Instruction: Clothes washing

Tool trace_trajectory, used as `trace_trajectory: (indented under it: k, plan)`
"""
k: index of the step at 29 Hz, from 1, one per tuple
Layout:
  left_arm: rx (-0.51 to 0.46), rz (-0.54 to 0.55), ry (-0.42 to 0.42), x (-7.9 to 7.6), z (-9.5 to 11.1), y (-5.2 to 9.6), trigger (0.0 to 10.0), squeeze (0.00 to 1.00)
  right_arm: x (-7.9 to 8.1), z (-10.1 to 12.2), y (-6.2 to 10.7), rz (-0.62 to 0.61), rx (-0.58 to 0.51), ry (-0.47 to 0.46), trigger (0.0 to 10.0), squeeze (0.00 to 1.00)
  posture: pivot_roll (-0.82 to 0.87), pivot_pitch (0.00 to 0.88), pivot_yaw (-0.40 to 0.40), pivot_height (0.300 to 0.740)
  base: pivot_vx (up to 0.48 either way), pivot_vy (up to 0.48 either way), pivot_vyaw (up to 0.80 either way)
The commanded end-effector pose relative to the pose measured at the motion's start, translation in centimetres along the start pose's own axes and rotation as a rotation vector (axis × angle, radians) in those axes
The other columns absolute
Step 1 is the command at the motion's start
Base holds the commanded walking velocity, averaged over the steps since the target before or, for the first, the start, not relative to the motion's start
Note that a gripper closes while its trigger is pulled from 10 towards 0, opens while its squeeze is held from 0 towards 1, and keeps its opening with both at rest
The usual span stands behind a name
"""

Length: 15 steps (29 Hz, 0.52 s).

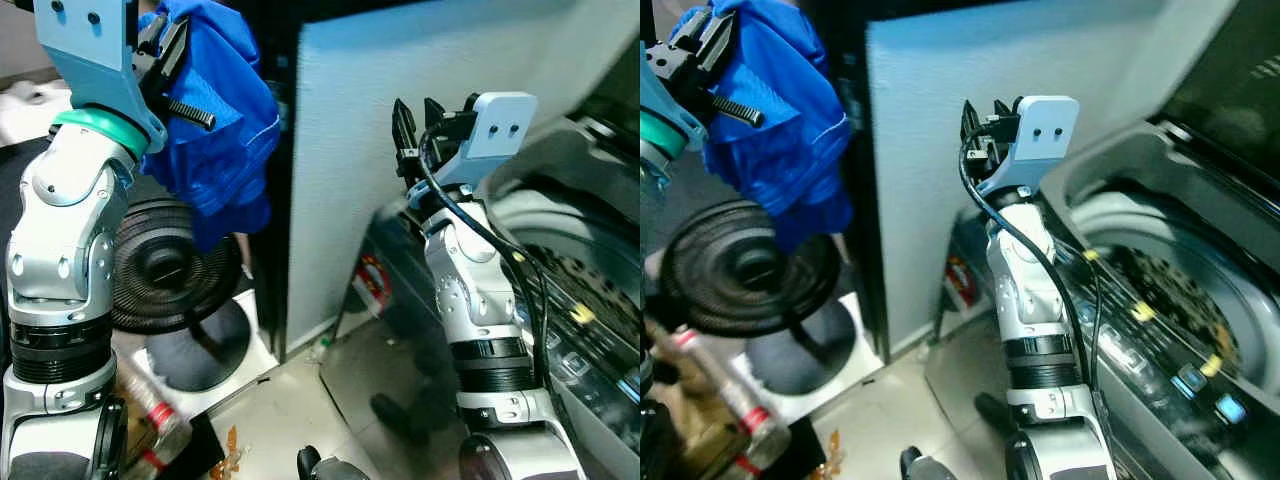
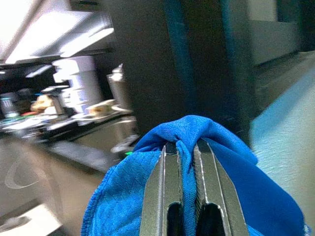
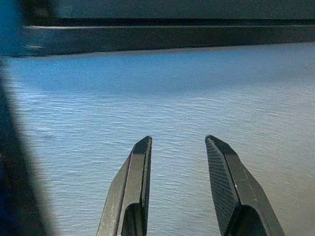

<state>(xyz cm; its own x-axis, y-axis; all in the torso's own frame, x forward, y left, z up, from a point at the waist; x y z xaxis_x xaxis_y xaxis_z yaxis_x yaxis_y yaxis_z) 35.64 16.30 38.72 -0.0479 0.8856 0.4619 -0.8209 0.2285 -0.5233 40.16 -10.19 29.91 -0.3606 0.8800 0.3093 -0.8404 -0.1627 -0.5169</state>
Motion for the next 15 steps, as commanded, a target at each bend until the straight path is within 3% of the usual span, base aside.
trace_trajectory:
  k: [1, 15]
  plan:
    - [-0.022, 0.005, -0.004, 0.29, 0.54, -0.01, 10.0, 0.00, 0.15, 0.39, -0.20, -0.001, -0.011, -0.011, 10.0, 0.00, 0.12, 0.054, -0.003, 0.740, 0.000, 0.000, -0.80]
    - [-0.014, 0.001, 0.002, -0.17, 0.37, -0.19, 10.0, 0.00, -0.13, 0.31, -0.17, -0.007, -0.004, -0.006, 10.0, 0.00, 0.11, 0.062, -0.006, 0.740, 0.000, 0.000, -0.80]
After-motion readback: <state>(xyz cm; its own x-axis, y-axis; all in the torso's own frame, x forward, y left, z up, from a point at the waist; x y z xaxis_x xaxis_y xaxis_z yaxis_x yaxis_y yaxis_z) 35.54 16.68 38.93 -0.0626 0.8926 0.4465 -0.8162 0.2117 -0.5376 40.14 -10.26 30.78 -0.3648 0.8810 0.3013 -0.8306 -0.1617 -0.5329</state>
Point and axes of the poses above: a point about 5 cm out from each wrist's last joint towards the gripper, its own y axis pointing back from the gripper into the wrist, its own z axis along the axis of the wrist's last joint, x = y × z, the point moved 6 cm from there along -y, pointing out of the wrist towards the gripper, and after that the axes turned 15 degrees about -y, right-handed, at the moved point
